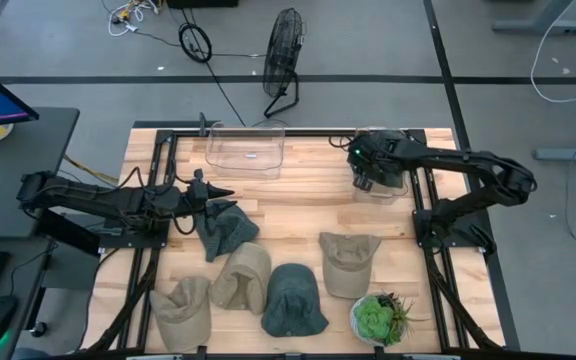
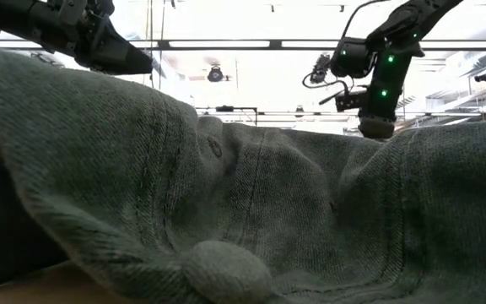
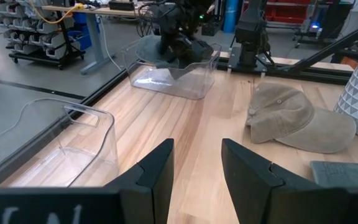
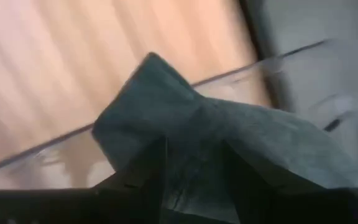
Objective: Pick & Place hat
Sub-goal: Put the top right black cap into the right transparent bin
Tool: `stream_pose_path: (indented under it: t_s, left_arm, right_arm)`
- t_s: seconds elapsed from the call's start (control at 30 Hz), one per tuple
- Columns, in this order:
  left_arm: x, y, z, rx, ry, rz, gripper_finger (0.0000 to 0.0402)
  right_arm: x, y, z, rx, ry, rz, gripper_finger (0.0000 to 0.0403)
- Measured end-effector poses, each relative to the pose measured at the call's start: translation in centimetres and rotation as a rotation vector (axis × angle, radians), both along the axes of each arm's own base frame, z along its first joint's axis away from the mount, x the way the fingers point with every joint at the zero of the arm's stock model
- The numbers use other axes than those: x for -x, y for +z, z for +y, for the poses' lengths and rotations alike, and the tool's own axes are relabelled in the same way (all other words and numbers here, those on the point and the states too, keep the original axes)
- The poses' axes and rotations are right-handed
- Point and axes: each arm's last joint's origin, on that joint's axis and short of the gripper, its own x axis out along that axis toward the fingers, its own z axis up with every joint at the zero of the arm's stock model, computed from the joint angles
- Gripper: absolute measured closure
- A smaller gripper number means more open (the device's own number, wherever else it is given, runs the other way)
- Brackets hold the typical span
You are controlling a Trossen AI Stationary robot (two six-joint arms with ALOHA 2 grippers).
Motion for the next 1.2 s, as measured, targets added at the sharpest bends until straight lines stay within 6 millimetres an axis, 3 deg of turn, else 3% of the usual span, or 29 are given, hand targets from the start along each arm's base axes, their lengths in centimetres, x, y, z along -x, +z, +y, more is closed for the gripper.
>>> stream_pose_path:
  t_s: [0.2, 0.4, 0.5, 0.63, 0.87, 1.03, 1.2]
  left_arm:
    - [0.0, -0.2, 0.0, -0.002, 0.000, 0.018, 0.0264]
    - [0.1, -0.2, 0.0, -0.003, 0.000, 0.025, 0.0264]
    - [0.1, -0.2, 0.0, -0.002, 0.000, 0.025, 0.0264]
    - [0.1, -0.2, 0.0, -0.001, 0.000, 0.025, 0.0264]
    - [0.1, -0.2, 0.0, 0.022, 0.006, 0.017, 0.0264]
    - [0.1, -0.2, 0.0, 0.022, 0.006, 0.017, 0.0264]
    - [0.1, -0.2, 0.0, 0.022, 0.006, 0.017, 0.0264]
  right_arm:
    - [0.5, -2.0, 0.3, -0.219, -0.065, 0.081, 0.0240]
    - [-0.4, -3.0, -0.1, -0.225, -0.007, 0.085, 0.0240]
    - [-0.8, -2.2, 0.0, -0.173, 0.007, 0.076, 0.0240]
    - [-1.5, 1.2, 0.5, -0.088, -0.023, 0.060, 0.0240]
    - [-0.2, 6.0, 1.7, -0.055, -0.220, 0.215, 0.0240]
    - [2.2, 6.0, 2.8, -0.122, -0.425, 0.392, 0.0243]
    - [3.4, 3.5, 3.3, -0.160, -0.493, 0.421, 0.0273]
